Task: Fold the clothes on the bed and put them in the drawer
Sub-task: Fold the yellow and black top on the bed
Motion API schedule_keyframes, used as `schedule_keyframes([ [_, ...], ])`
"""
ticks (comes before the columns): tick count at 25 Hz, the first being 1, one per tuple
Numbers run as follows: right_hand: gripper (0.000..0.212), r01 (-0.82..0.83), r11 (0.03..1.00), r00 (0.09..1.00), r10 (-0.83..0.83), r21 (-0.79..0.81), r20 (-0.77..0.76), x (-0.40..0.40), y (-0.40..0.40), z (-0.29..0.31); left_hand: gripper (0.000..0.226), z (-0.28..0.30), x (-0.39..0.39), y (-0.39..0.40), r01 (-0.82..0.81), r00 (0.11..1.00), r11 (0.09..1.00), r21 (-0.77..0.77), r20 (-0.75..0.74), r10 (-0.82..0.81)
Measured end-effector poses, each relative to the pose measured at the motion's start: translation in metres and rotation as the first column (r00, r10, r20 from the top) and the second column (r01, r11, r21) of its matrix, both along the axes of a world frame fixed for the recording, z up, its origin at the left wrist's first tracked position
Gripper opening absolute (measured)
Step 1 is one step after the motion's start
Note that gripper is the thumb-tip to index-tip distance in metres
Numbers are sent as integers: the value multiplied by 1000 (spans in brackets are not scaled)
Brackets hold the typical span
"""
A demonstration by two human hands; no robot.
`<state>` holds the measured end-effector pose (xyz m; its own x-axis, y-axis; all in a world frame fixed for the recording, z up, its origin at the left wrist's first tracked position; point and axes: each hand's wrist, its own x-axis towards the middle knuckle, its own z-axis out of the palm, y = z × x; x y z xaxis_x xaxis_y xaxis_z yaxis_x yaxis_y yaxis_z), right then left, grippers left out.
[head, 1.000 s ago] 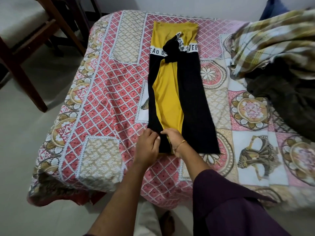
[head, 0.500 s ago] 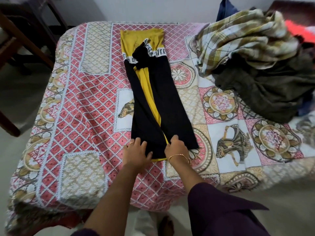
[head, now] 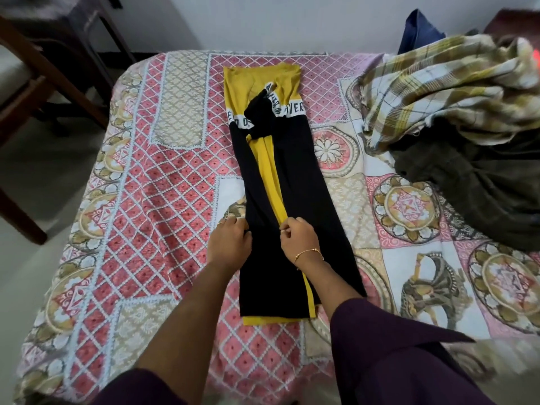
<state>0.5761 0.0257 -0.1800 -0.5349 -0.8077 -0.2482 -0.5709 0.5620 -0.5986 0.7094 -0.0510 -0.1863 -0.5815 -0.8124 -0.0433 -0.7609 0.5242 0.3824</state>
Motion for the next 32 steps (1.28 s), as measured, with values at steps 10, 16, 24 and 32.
schedule_keyframes([
  [10,25,221,975,959,-218,3,183,-47,-172,-13,16,9,-100,-195,159,967,979,-130,-180,-181],
  [16,25,286,958,912,-275,11,305,-62,-235,-17,33,6,-153,-246,89,955,996,-4,285,-84],
  [24,27,298,941,545,-305,159,781,-63,-229,-2,35,15,-182,-253,-181,981,946,270,-12,192],
  [32,33,103,968,138,-244,231,960,-98,-155,5,31,0,-205,-249,-351,829,740,574,-176,531],
])
